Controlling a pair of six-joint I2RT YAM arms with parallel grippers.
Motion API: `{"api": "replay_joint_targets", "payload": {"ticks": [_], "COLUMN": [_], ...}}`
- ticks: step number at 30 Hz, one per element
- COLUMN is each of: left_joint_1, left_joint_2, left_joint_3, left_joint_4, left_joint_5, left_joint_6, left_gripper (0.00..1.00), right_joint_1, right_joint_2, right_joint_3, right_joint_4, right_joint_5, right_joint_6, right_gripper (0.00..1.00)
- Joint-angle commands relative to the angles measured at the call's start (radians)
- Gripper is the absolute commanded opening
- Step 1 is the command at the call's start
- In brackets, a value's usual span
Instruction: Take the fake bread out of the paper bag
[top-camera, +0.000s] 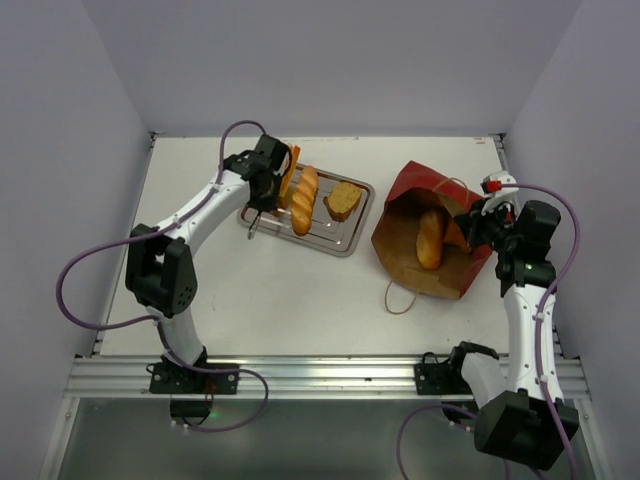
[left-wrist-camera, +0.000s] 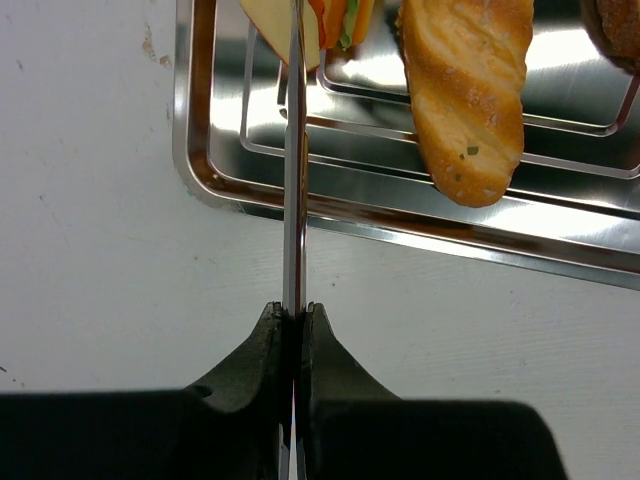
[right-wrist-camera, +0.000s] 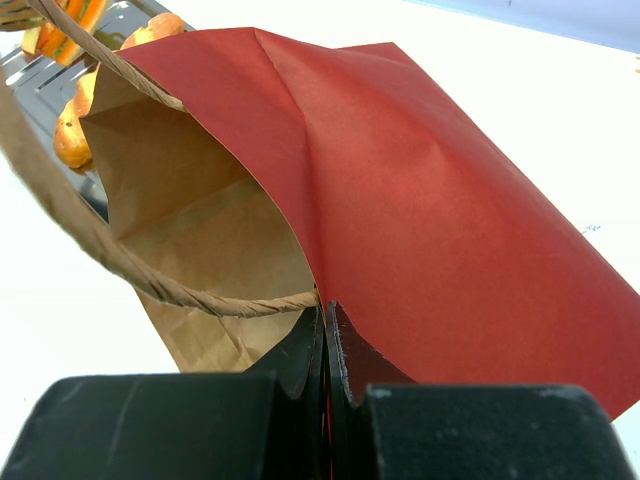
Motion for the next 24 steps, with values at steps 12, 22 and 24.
{"api": "replay_joint_targets", "payload": {"ticks": [12,22,24], "left_joint_1": [-0.052,-0.052,-0.052], "left_joint_2": [0.037,0.02,0.012], "left_joint_3": [0.065,0.115,0.12], "left_joint_4": [-0.026,-0.049,-0.051], "left_joint_5": [-0.043,-0.056,-0.053], "left_joint_6": [0.019,0.015,0.016], "left_gripper": [0.25,0.34,0.34], "right_joint_1": [-0.001,-0.001,-0.001], "right_joint_2": [-0.01,-0.013,-0.013], "right_joint_3": [0.001,0.001,0.003], "right_joint_4": [0.029,0.029,0.029], "right_joint_5": [-0.009,-0.01,-0.01], "right_joint_6": [0.003,0.004,0.003], "right_gripper": [0.01,0.01,0.01]}}
